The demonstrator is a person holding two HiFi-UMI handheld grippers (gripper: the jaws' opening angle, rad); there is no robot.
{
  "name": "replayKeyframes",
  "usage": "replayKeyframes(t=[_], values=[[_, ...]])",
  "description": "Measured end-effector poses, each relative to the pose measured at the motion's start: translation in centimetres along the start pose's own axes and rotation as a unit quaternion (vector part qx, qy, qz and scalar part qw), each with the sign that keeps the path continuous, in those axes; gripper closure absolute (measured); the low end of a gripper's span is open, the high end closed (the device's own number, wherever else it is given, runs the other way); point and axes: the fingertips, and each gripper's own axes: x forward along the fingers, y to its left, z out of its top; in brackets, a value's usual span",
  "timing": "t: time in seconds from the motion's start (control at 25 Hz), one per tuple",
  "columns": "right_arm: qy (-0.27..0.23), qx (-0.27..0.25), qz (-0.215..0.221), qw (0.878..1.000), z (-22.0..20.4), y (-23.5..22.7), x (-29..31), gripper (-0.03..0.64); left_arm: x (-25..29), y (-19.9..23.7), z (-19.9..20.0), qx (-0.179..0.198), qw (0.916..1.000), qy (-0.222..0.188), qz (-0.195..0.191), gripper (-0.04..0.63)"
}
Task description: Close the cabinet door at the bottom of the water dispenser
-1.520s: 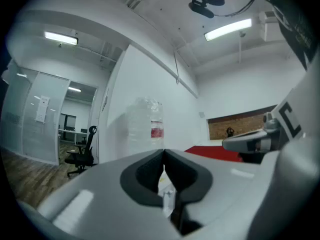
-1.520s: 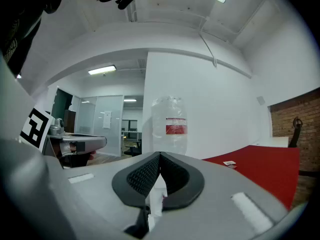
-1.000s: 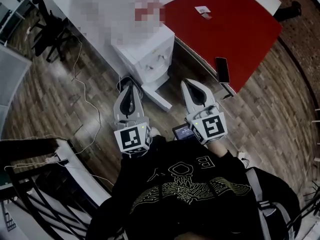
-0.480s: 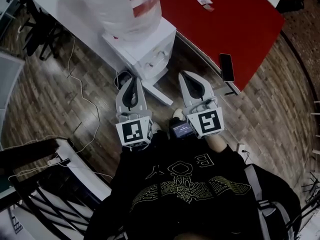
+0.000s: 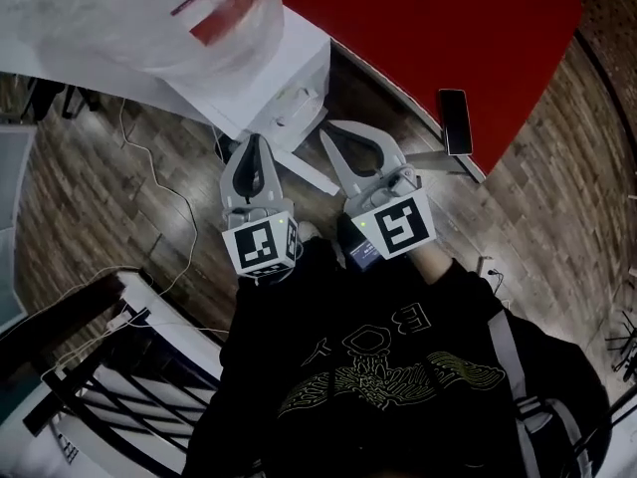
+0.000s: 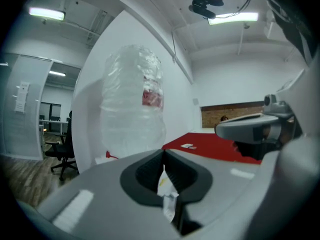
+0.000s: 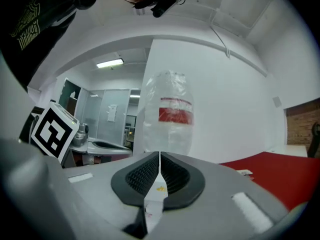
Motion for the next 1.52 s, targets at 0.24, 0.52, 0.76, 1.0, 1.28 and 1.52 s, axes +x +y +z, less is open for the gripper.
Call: replayKeyframes(t=[0.24, 0.52, 0.76, 1.0, 1.28, 1.52], values=[[0.109, 0.009, 0.014, 0.994, -12.8, 1.5, 1.7, 0.551, 2.9, -1.6, -11.0, 0.014, 0.9969, 0.072, -0.029, 0.588], [0.19, 0.034, 0.047, 0.98, -29.6, 5.3, 3.7, 0.521, 6.0, -1.1, -28.1, 0.017, 0.9827, 0.184, -0.018, 0.588], [0.289, 0.036, 0.074, 0.954, -44.0, 10.7, 2.8, 0.5, 4.1, 0.6, -44.2, 0.015, 0.9499, 0.312, 0.008, 0.586], [0.376, 0.047, 0.112, 0.919, -53.8, 15.1, 1.1, 0.514, 2.7, 1.6, -53.2, 0.026, 0.9128, 0.408, 0.011, 0.586], [0.448, 0.049, 0.151, 0.88, -58.0, 18.0, -0.3, 0.456, 2.4, 0.9, -55.4, 0.002, 0.8939, 0.448, -0.011, 0.527], [0.459, 0.035, 0.146, 0.875, -58.8, 17.6, -0.2, 0.434, 2.7, -1.4, -56.7, -0.02, 0.8759, 0.479, -0.053, 0.504]])
